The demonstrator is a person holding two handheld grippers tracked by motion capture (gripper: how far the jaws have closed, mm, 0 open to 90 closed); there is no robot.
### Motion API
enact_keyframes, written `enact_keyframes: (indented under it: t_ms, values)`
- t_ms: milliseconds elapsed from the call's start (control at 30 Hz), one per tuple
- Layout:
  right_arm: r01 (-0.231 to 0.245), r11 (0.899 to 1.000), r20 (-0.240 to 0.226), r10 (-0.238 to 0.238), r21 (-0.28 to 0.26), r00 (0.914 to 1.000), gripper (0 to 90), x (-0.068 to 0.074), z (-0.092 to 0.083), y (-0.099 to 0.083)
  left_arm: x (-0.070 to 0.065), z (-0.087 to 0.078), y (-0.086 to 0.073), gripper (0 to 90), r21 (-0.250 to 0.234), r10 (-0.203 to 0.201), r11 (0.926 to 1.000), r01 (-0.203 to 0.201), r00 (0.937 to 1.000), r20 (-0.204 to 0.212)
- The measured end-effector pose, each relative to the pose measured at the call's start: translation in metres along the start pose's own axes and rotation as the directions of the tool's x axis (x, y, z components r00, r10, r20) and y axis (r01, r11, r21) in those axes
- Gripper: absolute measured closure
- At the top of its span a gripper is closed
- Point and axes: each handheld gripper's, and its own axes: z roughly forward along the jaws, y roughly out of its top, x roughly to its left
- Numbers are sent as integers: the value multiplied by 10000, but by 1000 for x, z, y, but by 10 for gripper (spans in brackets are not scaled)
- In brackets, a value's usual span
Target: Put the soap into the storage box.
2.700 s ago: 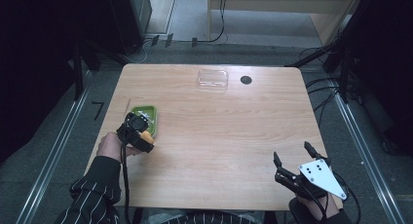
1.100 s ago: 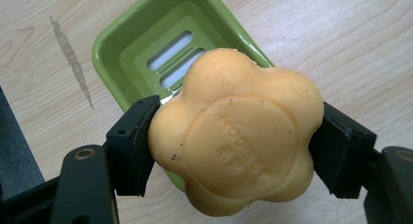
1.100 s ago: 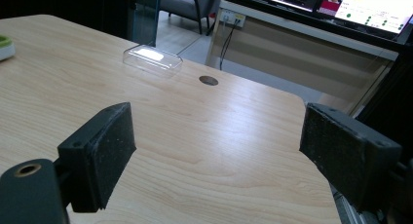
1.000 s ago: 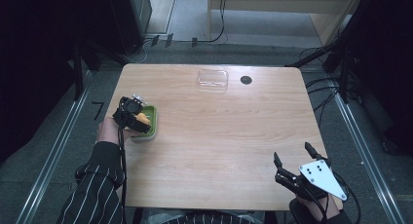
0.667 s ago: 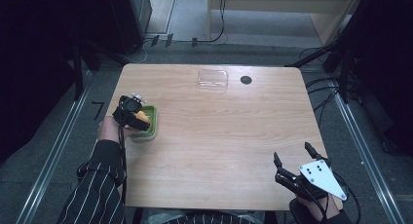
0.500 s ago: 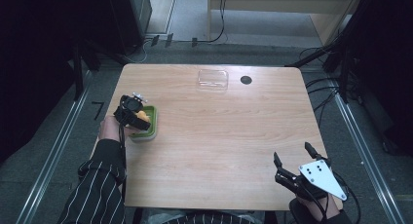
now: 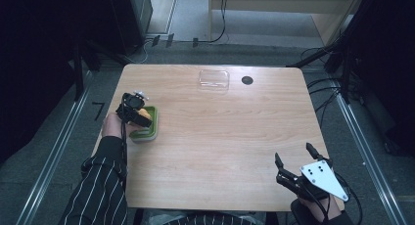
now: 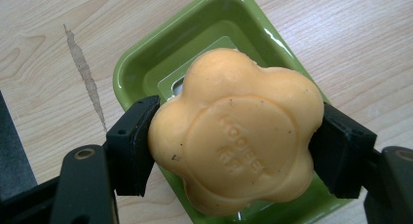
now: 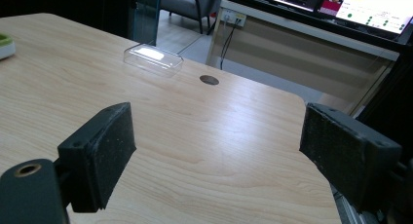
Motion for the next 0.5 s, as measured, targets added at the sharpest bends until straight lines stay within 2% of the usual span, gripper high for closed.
enact_keyframes:
  t_ms: [367,500]
  values:
    - [23,10000,-13,-23,11,10000,133,0,0,0,0,5,0,274,83,75,9999,-76,9999,76]
    - [21,10000,-19,-21,17,10000,133,0,0,0,1,9,2,273,102,221,9997,-221,9998,27]
